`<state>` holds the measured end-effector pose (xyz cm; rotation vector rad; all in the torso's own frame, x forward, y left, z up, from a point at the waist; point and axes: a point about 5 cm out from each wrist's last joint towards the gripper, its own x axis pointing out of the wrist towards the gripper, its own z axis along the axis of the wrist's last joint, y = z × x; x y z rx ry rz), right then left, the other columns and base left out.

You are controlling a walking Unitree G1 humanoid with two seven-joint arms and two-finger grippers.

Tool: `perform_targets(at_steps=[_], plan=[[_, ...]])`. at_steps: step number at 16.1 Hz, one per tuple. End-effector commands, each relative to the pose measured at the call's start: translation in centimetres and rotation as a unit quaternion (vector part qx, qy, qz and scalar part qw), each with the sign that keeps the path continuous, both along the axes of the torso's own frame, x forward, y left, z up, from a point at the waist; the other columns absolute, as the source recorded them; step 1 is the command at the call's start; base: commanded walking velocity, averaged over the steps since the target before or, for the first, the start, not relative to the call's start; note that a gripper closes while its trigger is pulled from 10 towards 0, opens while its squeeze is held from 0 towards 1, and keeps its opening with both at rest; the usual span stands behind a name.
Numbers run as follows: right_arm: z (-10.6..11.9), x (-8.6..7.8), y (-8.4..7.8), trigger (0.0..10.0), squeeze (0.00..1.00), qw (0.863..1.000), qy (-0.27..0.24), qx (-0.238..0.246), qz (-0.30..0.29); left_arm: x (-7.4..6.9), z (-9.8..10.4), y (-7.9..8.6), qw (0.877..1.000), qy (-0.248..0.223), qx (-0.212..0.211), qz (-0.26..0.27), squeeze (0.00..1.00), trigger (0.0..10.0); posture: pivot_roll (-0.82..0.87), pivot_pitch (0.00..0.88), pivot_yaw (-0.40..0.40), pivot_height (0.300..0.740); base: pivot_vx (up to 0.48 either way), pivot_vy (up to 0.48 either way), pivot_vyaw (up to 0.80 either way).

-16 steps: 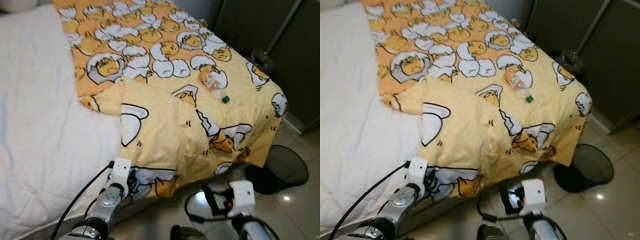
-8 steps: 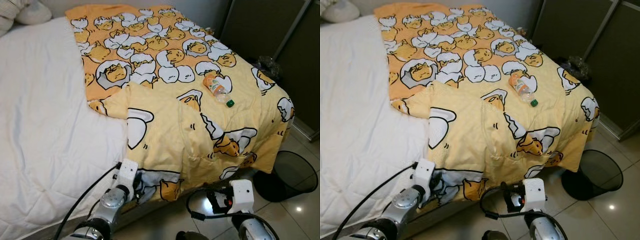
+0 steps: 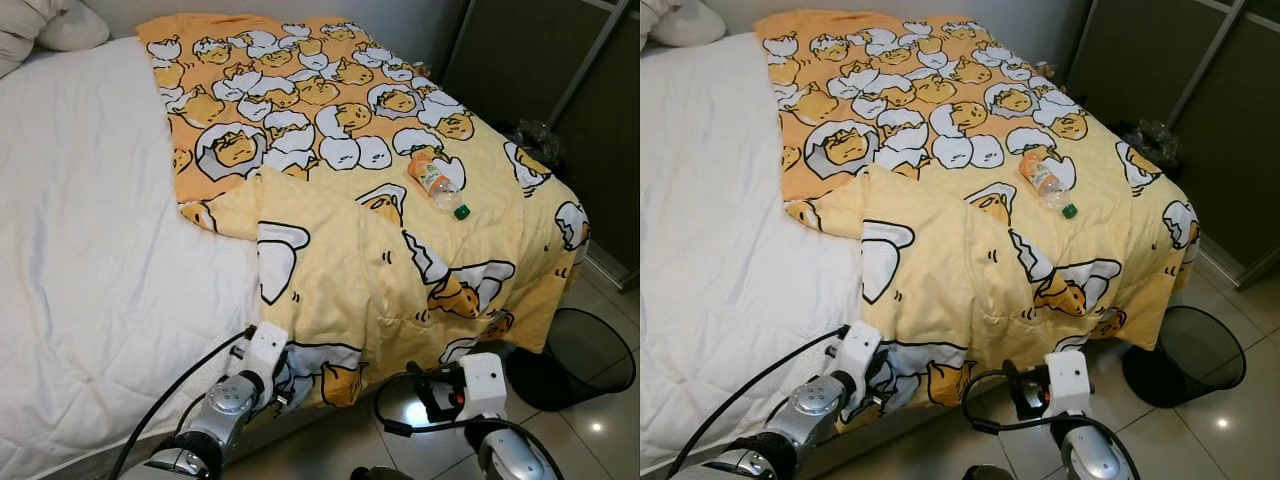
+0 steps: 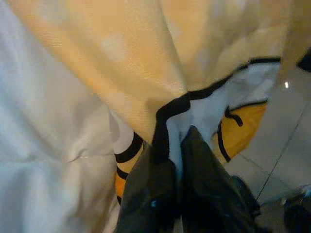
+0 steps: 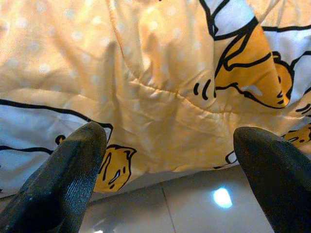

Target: Clean up the room

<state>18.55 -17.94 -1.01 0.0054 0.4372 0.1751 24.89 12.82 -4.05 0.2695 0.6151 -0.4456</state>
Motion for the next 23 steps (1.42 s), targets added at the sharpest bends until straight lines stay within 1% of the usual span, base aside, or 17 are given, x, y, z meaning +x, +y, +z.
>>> perform_targets(at_steps=[1, 2, 3, 4, 7, 9, 10, 11, 13, 14, 15, 16, 17, 18, 20, 22, 23], plan=[[-0.1, 0.0, -0.4, 10.0, 0.0, 1.0, -0.001, -0.004, -0.002, -0.3, -0.1, 0.1, 1.0, -0.004, 0.012, -0.023, 0.0, 0.0, -0.08, 0.0, -0.038, 0.74, 0.0, 0.0, 0.0], [-0.1, 0.1, -0.3, 10.0, 0.0, 1.0, -0.001, -0.003, -0.001, -0.6, -0.3, 0.6, 1.0, -0.001, 0.011, -0.023, 0.0, 0.0, -0.07, 0.0, -0.037, 0.74, 0.0, 0.0, 0.0], [-0.1, 0.3, -0.2, 10.0, 0.0, 1.0, -0.003, -0.001, -0.002, -0.6, -0.2, 0.7, 1.0, -0.007, -0.005, -0.021, 0.0, 0.0, -0.07, 0.0, -0.038, 0.74, 0.0, 0.0, 0.0], [-0.1, 0.5, -0.1, 10.0, 0.0, 1.0, -0.004, 0.0, -0.001, -0.7, -0.1, 0.5, 0.999, -0.003, -0.021, -0.031, 0.0, 10.0, -0.06, 0.0, -0.038, 0.74, 0.0, 0.0, 0.0], [-0.1, 0.9, 0.0, 10.0, 0.0, 1.0, -0.005, 0.002, 0.001, -0.9, -0.1, 0.4, 0.998, -0.008, -0.042, -0.04, 0.0, 10.0, -0.05, 0.0, -0.038, 0.74, 0.0, 0.0, 0.0], [-0.1, 1.1, 0.0, 10.0, 0.0, 1.0, -0.007, 0.002, 0.003, -1.0, -0.1, 0.6, 0.998, -0.01, -0.043, -0.04, 0.0, 10.0, -0.05, 0.0, -0.04, 0.74, 0.0, 0.0, 0.0], [-0.1, 1.2, 0.0, 10.0, 0.0, 1.0, -0.006, 0.003, 0.005, -0.8, 0.2, 0.8, 0.997, -0.015, -0.067, -0.02, 0.0, 10.0, -0.04, 0.0, -0.041, 0.74, 0.0, 0.0, 0.0], [-0.2, 1.2, 0.0, 10.0, 0.0, 1.0, -0.005, 0.002, 0.007, -0.7, 0.4, 0.8, 0.997, -0.026, -0.067, -0.025, 0.0, 10.0, -0.04, 0.0, -0.04, 0.74, 0.0, 0.0, 0.0], [-0.3, 1.3, 0.1, 10.0, 0.0, 1.0, -0.004, 0.003, 0.009, -0.7, 0.5, 0.7, 0.996, -0.026, -0.08, -0.033, 0.0, 10.0, -0.04, 0.0, -0.037, 0.74, 0.0, 0.0, 0.0], [-0.3, 1.4, 0.2, 10.0, 0.0, 1.0, -0.004, 0.006, 0.012, -0.9, 0.6, 0.3, 0.994, -0.028, -0.089, -0.065, 0.0, 10.0, -0.04, 0.0, -0.036, 0.74, 0.0, -0.48, 0.0], [-0.3, 1.5, 0.3, 10.0, 0.0, 1.0, -0.003, 0.007, 0.016, -1.4, 0.6, -0.5, 0.988, -0.023, -0.095, -0.116, 0.0, 10.0, -0.04, 0.0, -0.034, 0.74, 0.0, -0.48, 0.0], [-0.4, 1.5, 0.5, 10.0, 0.0, 1.0, -0.001, 0.008, 0.021, -2.2, 0.4, -1.2, 0.98, -0.011, -0.096, -0.175, 0.0, 10.0, -0.04, 0.0, -0.033, 0.74, 0.0, -0.48, 0.0], [-0.5, 1.4, 0.5, 10.0, 0.0, 1.0, 0.001, 0.008, 0.023, -2.4, 0.3, -1.2, 0.979, -0.006, -0.093, -0.184, 0.0, 10.0, -0.04, 0.0, -0.03, 0.74, 0.0, -0.48, 0.0], [-0.6, 1.4, 0.6, 10.0, 0.0, 1.0, 0.003, 0.006, 0.028, -2.3, 0.2, -1.2, 0.98, -0.002, -0.09, -0.18, 0.0, 10.0, -0.04, 0.0, -0.029, 0.74, 0.0, 0.0, 0.0], [-0.7, 1.4, 0.5, 10.0, 0.0, 1.0, 0.004, 0.005, 0.027, -2.0, 0.3, -1.3, 0.982, 0.0, -0.1, -0.162, 0.0, 10.0, -0.04, 0.0, -0.028, 0.74, 0.0, 0.0, 0.0], [-0.7, 1.6, 0.4, 10.0, 0.0, 1.0, 0.005, 0.003, 0.028, -1.6, 0.7, -1.5, 0.977, -0.005, -0.114, -0.178, 0.0, 10.0, -0.04, 0.0, -0.027, 0.74, 0.0, 0.0, 0.0], [-0.7, 1.7, 0.4, 10.0, 0.0, 1.0, 0.006, 0.002, 0.029, -1.5, 0.9, -1.4, 0.977, -0.006, -0.111, -0.18, 0.0, 10.0, -0.04, 0.0, -0.026, 0.74, 0.0, 0.0, 0.0]])
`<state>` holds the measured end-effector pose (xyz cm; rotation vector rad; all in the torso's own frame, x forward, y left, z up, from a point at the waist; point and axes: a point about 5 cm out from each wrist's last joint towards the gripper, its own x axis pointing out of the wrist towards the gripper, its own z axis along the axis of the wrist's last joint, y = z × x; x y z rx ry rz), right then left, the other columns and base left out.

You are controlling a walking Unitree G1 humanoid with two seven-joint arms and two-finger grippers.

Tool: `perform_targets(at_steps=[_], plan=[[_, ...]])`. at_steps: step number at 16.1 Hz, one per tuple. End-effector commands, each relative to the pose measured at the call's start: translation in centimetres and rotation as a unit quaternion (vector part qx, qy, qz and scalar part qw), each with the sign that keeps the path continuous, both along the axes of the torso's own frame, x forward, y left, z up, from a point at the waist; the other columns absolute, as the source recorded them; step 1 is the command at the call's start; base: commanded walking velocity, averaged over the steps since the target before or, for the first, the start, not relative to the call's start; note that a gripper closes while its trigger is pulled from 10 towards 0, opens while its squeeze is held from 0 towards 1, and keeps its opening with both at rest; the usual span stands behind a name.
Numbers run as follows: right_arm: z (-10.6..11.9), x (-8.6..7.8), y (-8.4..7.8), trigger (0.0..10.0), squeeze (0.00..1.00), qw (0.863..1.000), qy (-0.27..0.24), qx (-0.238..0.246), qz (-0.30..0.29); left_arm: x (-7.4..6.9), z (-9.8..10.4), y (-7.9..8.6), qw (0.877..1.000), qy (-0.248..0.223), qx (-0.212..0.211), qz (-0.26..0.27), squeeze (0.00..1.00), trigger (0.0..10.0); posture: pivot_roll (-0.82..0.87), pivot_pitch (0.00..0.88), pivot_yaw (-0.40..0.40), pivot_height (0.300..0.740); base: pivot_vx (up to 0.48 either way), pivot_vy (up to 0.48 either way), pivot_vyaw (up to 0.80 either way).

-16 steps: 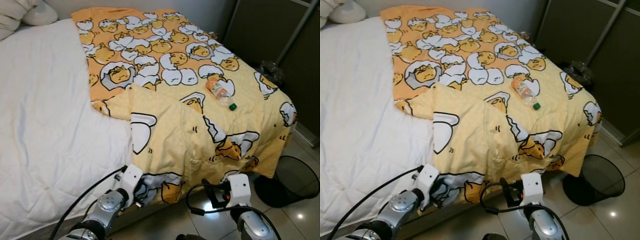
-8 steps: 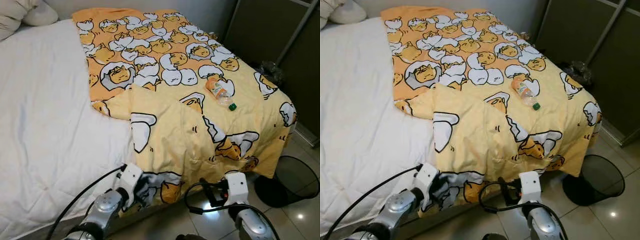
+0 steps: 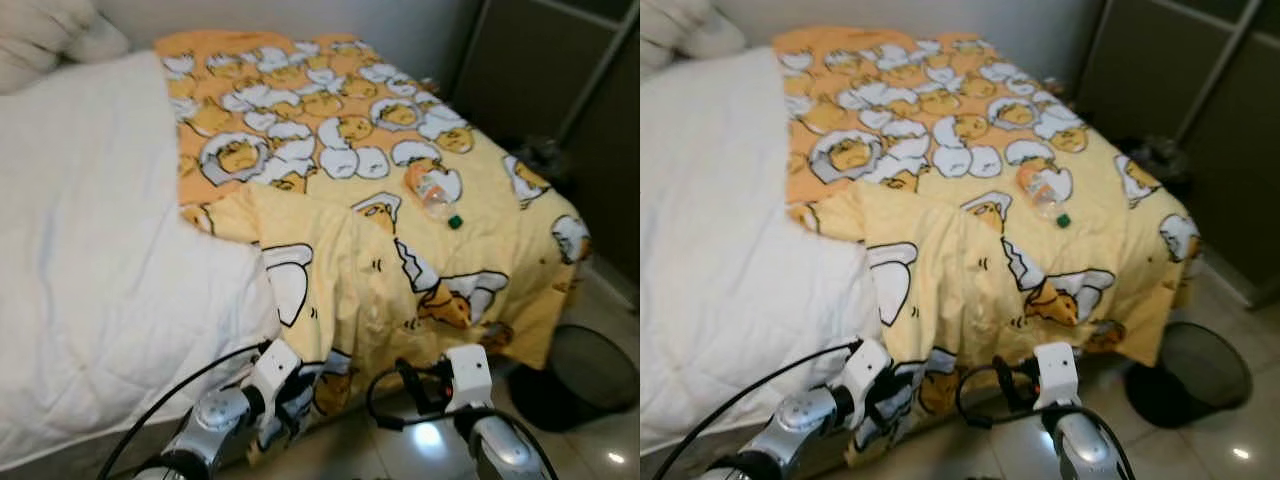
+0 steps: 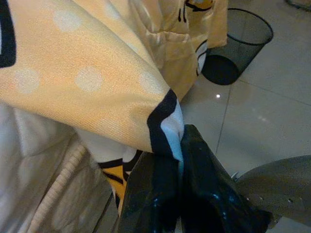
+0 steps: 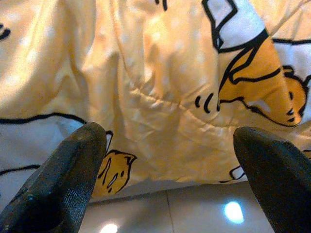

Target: Clean up the room

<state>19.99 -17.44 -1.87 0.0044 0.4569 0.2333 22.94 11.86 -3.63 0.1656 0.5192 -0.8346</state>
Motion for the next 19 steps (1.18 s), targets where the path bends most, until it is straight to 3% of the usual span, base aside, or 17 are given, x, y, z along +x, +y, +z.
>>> perform_targets(at_steps=[1, 4, 7, 11, 16, 18, 19], plan=[[0.1, 0.3, -0.1, 10.0, 0.0, 1.0, -0.004, -0.004, 0.001, 0.7, 0.5, -0.1, 1.0, -0.009, 0.0, -0.005, 0.0, 10.0, -0.04, 0.0, -0.024, 0.74, 0.0, 0.0, 0.0], [0.1, 0.5, -0.2, 10.0, 0.0, 1.0, -0.005, -0.005, -0.001, 1.1, 0.5, 0.6, 1.0, -0.002, 0.008, 0.023, 0.0, 10.0, -0.04, 0.0, -0.022, 0.74, 0.0, 0.0, 0.0], [-0.1, 0.4, -0.4, 10.0, 0.0, 1.0, -0.002, -0.006, 0.001, 1.0, 0.5, 0.7, 1.0, -0.008, 0.016, 0.018, 0.0, 10.0, -0.04, 0.0, -0.027, 0.74, -0.456, 0.0, 0.0], [-0.2, 0.3, -0.4, 10.0, 0.0, 1.0, 0.003, -0.007, 0.008, -0.1, -0.1, -0.2, 0.999, 0.008, 0.018, -0.032, 0.0, 10.0, -0.04, 0.0, -0.031, 0.74, -0.455, 0.0, 0.0], [-0.4, 0.5, -0.6, 10.0, 0.0, 1.0, 0.007, -0.012, 0.011, 0.0, 0.2, -1.8, 0.998, -0.005, 0.006, -0.059, 0.0, 10.0, -0.04, 0.0, -0.035, 0.74, 0.0, 0.0, 0.0], [-0.3, 0.8, -0.6, 10.0, 0.0, 1.0, 0.007, -0.013, 0.013, -1.2, -0.3, -2.3, 0.99, 0.017, 0.026, -0.134, 0.0, 10.0, -0.04, 0.0, -0.037, 0.74, 0.0, 0.0, 0.0], [-0.2, 0.9, -0.6, 10.0, 0.0, 1.0, 0.007, -0.014, 0.013, -2.5, -1.1, -2.1, 0.979, 0.039, 0.058, -0.191, 0.0, 10.0, -0.05, 0.0, -0.037, 0.74, 0.0, 0.0, 0.0]])
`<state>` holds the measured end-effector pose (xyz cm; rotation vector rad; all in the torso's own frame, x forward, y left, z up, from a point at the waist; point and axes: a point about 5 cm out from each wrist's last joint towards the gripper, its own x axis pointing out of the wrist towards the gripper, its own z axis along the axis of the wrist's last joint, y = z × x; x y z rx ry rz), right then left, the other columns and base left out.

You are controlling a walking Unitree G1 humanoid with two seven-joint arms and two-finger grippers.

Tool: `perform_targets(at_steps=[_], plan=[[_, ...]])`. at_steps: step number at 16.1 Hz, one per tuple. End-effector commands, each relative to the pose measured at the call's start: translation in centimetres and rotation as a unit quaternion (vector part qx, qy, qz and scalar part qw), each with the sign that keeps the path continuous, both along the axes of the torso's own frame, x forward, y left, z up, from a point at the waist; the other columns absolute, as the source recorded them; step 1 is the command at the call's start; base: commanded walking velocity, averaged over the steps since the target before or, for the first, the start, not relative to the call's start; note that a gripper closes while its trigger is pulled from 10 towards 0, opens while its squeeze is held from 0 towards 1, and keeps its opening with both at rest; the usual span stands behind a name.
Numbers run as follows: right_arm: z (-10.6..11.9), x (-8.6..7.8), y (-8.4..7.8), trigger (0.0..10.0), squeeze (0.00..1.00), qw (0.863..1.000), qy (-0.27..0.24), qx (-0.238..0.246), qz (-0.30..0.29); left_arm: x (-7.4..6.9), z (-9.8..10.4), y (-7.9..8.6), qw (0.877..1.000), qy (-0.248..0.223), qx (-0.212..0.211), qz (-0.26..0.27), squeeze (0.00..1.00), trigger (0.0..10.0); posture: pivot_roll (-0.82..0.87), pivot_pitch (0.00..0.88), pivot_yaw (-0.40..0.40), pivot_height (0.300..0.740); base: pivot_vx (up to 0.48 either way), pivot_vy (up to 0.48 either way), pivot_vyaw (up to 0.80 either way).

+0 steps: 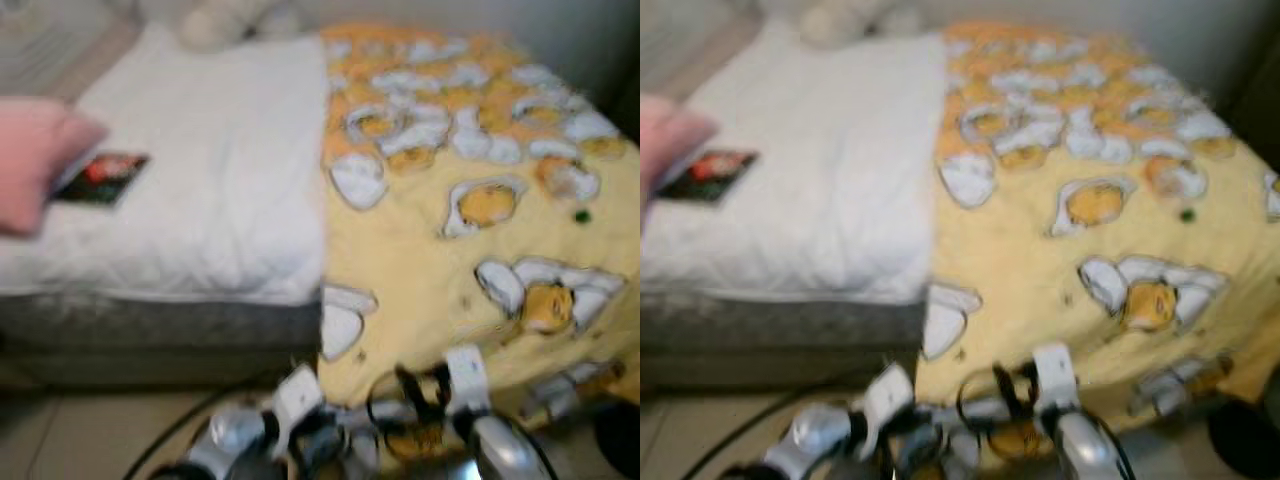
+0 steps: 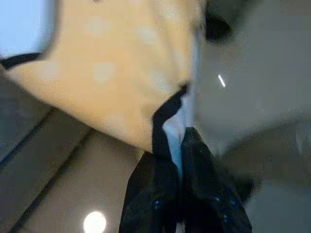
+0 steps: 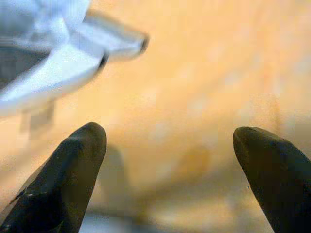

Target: Clean up the room

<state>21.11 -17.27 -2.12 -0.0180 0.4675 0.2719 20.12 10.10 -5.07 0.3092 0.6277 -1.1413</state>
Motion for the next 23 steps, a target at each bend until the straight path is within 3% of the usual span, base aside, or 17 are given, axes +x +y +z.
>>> perform_targets(at_steps=[1, 5, 7, 10, 13, 14, 15, 16, 18, 20, 23], plan=[[0.0, -0.2, -0.9, 10.0, 0.0, 1.0, 0.002, -0.008, -0.008, -0.2, -0.2, -0.1, 0.998, 0.001, 0.032, -0.052, 0.0, 10.0, -0.05, 0.0, -0.037, 0.74, 0.0, 0.0, 0.0], [-0.2, -0.2, -1.0, 10.0, 0.0, 1.0, 0.006, -0.011, -0.005, -0.3, -0.6, -0.4, 0.997, 0.02, 0.052, -0.048, 0.0, 10.0, -0.04, 0.0, -0.04, 0.74, 0.0, 0.0, 0.0], [-0.3, -0.2, -0.8, 10.0, 0.0, 1.0, 0.008, -0.009, 0.004, -1.8, -0.7, -1.0, 0.988, 0.138, -0.014, -0.072, 0.0, 10.0, -0.05, 0.0, -0.037, 0.74, 0.0, 0.0, 0.0], [-0.5, -0.5, -1.0, 10.0, 0.0, 1.0, 0.017, -0.012, 0.008, -2.3, -0.6, -1.5, 0.978, 0.184, -0.054, -0.083, 0.0, 10.0, -0.05, 0.0, -0.039, 0.74, 0.0, 0.0, 0.0], [-0.7, -0.6, -1.1, 10.0, 0.0, 1.0, 0.021, -0.015, 0.01, -2.0, -0.6, -1.8, 0.987, 0.131, -0.024, -0.089, 0.0, 10.0, -0.05, 0.0, -0.039, 0.74, 0.0, 0.0, 0.0], [-0.8, -0.5, -1.1, 10.0, 0.0, 1.0, 0.023, -0.016, 0.01, -1.4, -0.5, -1.6, 0.991, 0.114, -0.014, -0.072, 1.0, 10.0, -0.05, 0.0, -0.044, 0.74, 0.0, 0.0, 0.0], [-0.8, -0.5, -1.1, 10.0, 0.0, 0.999, 0.024, -0.017, 0.012, -1.1, -0.4, -1.4, 0.992, 0.107, -0.009, -0.059, 1.0, 10.0, -0.05, 0.0, -0.043, 0.74, 0.0, 0.0, 0.0], [-0.9, -0.4, -1.1, 10.0, 0.0, 0.999, 0.026, -0.018, 0.015, -0.7, -0.4, -1.0, 0.993, 0.106, -0.01, -0.041, 0.0, 10.0, -0.04, 0.0, -0.041, 0.74, 0.0, 0.0, 0.0], [-1.0, -0.4, -1.0, 10.0, 0.0, 0.999, 0.028, -0.02, 0.018, 1.0, 0.1, 0.5, 0.997, 0.061, -0.001, 0.04, 0.0, 10.0, -0.04, 0.0, -0.036, 0.74, 0.0, 0.0, 0.0], [-1.2, -0.3, -1.3, 10.0, 0.0, 0.999, 0.032, -0.022, 0.015, 2.8, 0.9, 2.2, 0.993, 0.029, -0.002, 0.114, 0.0, 10.0, -0.02, 0.0, -0.04, 0.74, 0.0, 0.0, 0.0], [-1.4, -0.2, -1.3, 10.0, 0.0, 0.999, 0.035, -0.026, 0.014, 4.2, 2.3, 3.4, 0.988, 0.013, -0.046, 0.144, 0.0, 10.0, 0.0, 0.0, -0.04, 0.74, 0.0, 0.0, 0.0]])
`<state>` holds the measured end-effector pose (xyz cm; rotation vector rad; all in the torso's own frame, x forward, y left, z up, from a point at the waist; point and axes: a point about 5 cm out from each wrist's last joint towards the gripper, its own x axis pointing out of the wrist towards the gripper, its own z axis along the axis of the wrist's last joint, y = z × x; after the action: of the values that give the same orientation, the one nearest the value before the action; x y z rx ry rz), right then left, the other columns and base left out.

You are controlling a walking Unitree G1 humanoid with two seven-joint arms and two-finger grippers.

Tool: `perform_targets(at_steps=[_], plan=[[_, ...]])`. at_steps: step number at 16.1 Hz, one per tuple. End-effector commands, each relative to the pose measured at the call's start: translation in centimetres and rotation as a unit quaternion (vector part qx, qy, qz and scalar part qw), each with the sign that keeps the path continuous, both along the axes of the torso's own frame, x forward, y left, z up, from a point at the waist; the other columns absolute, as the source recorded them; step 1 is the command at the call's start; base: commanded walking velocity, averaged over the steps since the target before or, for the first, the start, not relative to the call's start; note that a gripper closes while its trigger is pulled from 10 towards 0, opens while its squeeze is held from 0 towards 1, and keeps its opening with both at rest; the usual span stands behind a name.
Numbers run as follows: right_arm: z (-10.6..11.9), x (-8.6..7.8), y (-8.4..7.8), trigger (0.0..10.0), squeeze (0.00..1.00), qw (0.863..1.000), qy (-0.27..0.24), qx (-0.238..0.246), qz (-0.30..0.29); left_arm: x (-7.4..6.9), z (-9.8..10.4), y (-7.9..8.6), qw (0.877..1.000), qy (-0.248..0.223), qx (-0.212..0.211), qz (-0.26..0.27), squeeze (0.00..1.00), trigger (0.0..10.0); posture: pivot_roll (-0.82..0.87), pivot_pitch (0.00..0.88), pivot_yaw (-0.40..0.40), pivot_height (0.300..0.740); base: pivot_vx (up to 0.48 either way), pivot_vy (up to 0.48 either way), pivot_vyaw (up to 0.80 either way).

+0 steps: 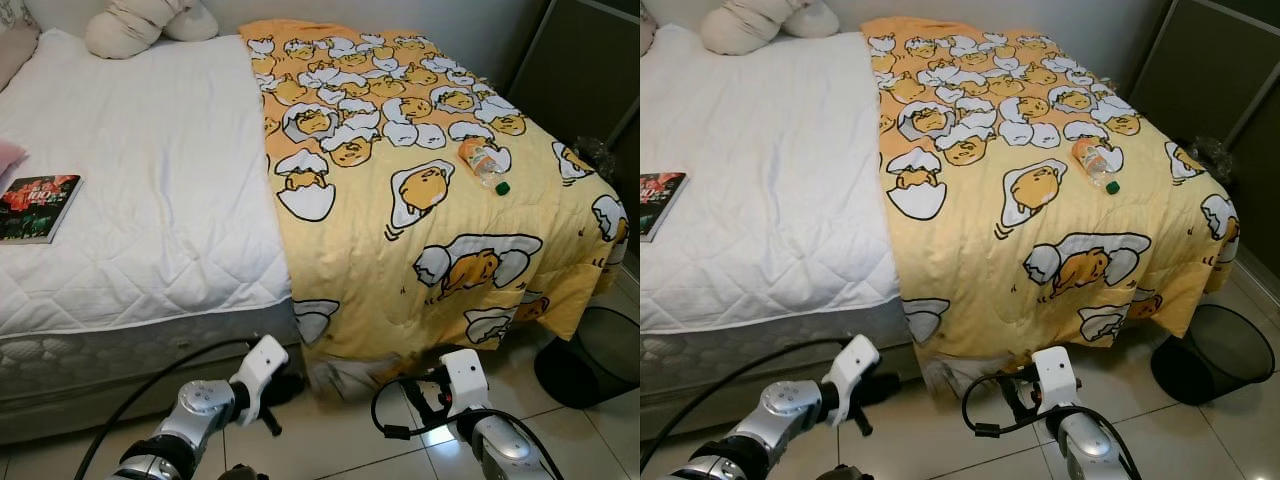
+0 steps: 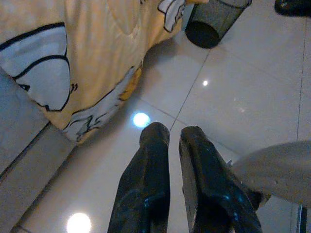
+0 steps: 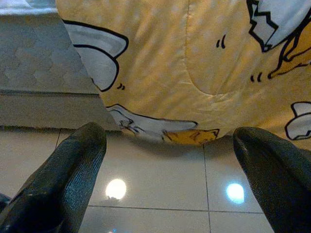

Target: Clean up the room

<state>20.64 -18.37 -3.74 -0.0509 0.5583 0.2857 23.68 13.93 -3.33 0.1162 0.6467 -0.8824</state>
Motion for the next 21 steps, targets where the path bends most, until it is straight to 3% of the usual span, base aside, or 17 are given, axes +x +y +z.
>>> perform_targets(at_steps=[1, 2, 3, 5, 6, 7, 8, 10, 11, 12, 16, 19, 21], plan=[[1.2, 1.6, -0.3, 10.0, 0.0, 0.999, -0.04, -0.005, -0.026, 2.9, 2.2, 0.3, 0.995, -0.062, -0.019, 0.07, 0.0, 10.0, 0.01, 0.0, -0.04, 0.74, 0.0, 0.0, 0.0], [1.9, 2.4, -0.3, 10.0, 0.0, 0.997, -0.062, -0.001, -0.042, 4.0, 3.1, 0.5, 0.99, -0.092, -0.019, 0.103, 0.0, 10.0, 0.01, 0.0, -0.04, 0.74, 0.0, 0.0, 0.0], [3.7, 4.0, -0.4, 10.0, 0.0, 0.991, -0.113, -0.001, -0.076, 5.8, 5.0, 1.1, 0.975, -0.145, -0.033, 0.166, 0.0, 10.0, 0.03, 0.0, -0.035, 0.74, 0.0, 0.0, 0.0], [7.3, 6.2, -0.6, 10.0, 0.0, 0.972, -0.198, 0.01, -0.128, 8.6, 9.6, 2.3, 0.924, -0.251, -0.091, 0.274, 0.0, 10.0, 0.04, 0.0, -0.032, 0.74, 0.0, -0.24, 0.0], [8.3, 6.9, -0.9, 10.0, 0.0, 0.964, -0.217, 0.016, -0.15, 9.3, 11.0, 2.4, 0.906, -0.279, -0.109, 0.3, 0.0, 10.0, 0.04, 0.0, -0.028, 0.74, 0.0, -0.48, 0.0], [8.7, 7.4, -1.1, 10.0, 0.0, 0.961, -0.225, 0.013, -0.163, 9.7, 11.5, 1.9, 0.899, -0.288, -0.111, 0.311, 0.0, 10.0, 0.03, 0.0, -0.027, 0.74, 0.0, -0.48, 0.59], [9.0, 8.0, -1.3, 10.0, 0.0, 0.957, -0.23, 0.005, -0.177, 10.1, 11.9, 0.7, 0.9, -0.306, -0.088, 0.296, 0.0, 10.0, 0.03, 0.0, -0.022, 0.74, 0.0, -0.48, 0.79], [9.2, 8.6, -1.5, 10.0, 0.0, 0.957, -0.226, 0.003, -0.183, 10.5, 12.0, -0.8, 0.902, -0.304, -0.082, 0.294, 1.0, 10.0, 0.02, 0.0, -0.012, 0.74, 0.0, -0.48, 0.79], [9.4, 8.8, -1.6, 10.0, 1.0, 0.955, -0.232, 0.002, -0.186, 10.6, 11.9, -1.5, 0.906, -0.298, -0.077, 0.291, 1.0, 10.0, 0.01, 0.0, -0.007, 0.74, 0.0, -0.48, 0.74], [9.8, 8.7, -1.9, 10.0, 1.0, 0.951, -0.24, 0.004, -0.194, 10.8, 11.6, -2.3, 0.912, -0.279, -0.066, 0.294, 1.0, 10.0, 0.01, 0.0, -0.004, 0.74, 0.0, -0.48, 0.67], [9.5, 8.2, -2.7, 10.0, 1.0, 0.949, -0.24, -0.012, -0.205, 10.9, 11.0, -2.7, 0.918, -0.262, -0.046, 0.295, 1.0, 10.0, -0.02, 0.0, 0.007, 0.74, 0.0, -0.48, 0.62], [8.8, 7.0, -3.7, 10.0, 1.0, 0.946, -0.236, -0.024, -0.22, 10.6, 10.6, -3.4, 0.926, -0.258, -0.047, 0.271, 1.0, 10.0, -0.04, 0.0, 0.021, 0.74, 0.0, -0.475, 0.62], [8.5, 6.1, -4.1, 10.0, 1.0, 0.943, -0.237, -0.028, -0.231, 10.5, 10.4, -3.2, 0.926, -0.256, -0.05, 0.275, 1.0, 10.0, -0.05, 0.0, 0.027, 0.74, 0.0, -0.471, 0.63]])
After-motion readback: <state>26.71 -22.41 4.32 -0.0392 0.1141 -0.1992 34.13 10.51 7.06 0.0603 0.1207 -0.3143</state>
